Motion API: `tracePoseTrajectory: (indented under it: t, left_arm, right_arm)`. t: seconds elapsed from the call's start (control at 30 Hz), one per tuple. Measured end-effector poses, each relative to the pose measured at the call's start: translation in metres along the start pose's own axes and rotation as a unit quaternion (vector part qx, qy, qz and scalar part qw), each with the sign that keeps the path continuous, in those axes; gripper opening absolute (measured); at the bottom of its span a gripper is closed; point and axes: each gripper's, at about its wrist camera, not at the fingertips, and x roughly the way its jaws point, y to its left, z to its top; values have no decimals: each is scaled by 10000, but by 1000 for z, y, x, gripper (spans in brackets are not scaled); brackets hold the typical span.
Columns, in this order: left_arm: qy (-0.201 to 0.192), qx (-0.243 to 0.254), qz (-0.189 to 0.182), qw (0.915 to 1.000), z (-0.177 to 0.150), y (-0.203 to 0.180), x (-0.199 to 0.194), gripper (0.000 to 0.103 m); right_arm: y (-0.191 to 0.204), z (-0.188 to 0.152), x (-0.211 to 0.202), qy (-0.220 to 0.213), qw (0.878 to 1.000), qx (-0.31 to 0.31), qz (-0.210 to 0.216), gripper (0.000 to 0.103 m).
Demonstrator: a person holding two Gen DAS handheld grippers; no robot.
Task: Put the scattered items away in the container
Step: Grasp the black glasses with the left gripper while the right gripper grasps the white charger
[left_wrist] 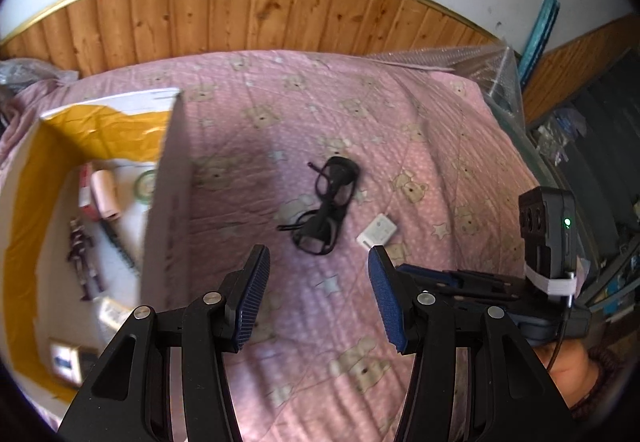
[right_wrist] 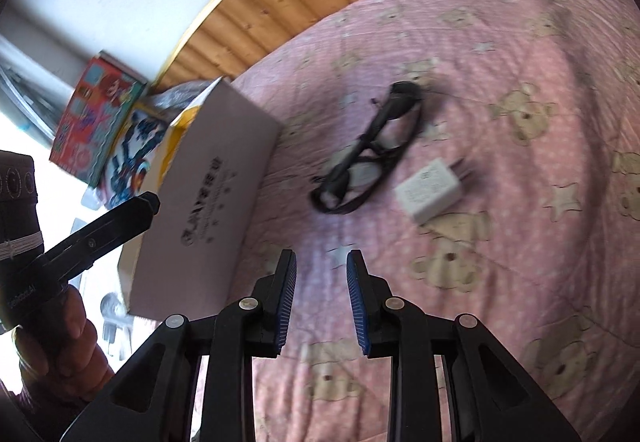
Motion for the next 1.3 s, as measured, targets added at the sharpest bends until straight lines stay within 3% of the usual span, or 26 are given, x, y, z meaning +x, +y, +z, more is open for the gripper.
tracePoseTrajectory:
  t: [0.13,0.33,0.63,0.97,1.03,1.1,1.2,1.3]
  left_arm:
    - [181,2,-164,9997,10,-9,30,54]
    - [374,-145,-276,9988,26,-17,76,54]
    - [643,-234,36,9976,41,-11,136,54]
    - [905,-394,87,9951,43,5,175,51]
    - [953,-445,59,9944,41,8,180,39]
    - [924,-409,26,9949,40,8,181,35]
    - [879,-231,11,9959,41,3,183,19]
    - [843,-159,40,9963,41,1,184,18]
  right_arm:
    - [-16,3,4,-24,9997,209,-137,32]
    - [-39,9,16,-10,9969,732,-280,44]
    - [-60,28,33,-86,9890,1324,-658,51]
    - [-46,48,53,-115,9895,909,-1118,49]
    - [-42,50,55,-142,9895,697,-1259,47]
    - [-40,51,58,-171,9893,497,-1362,45]
    - [-38,53,62,-211,9884,267,-1482,38]
    - [-39,56,66,-214,9891,91,-1454,37]
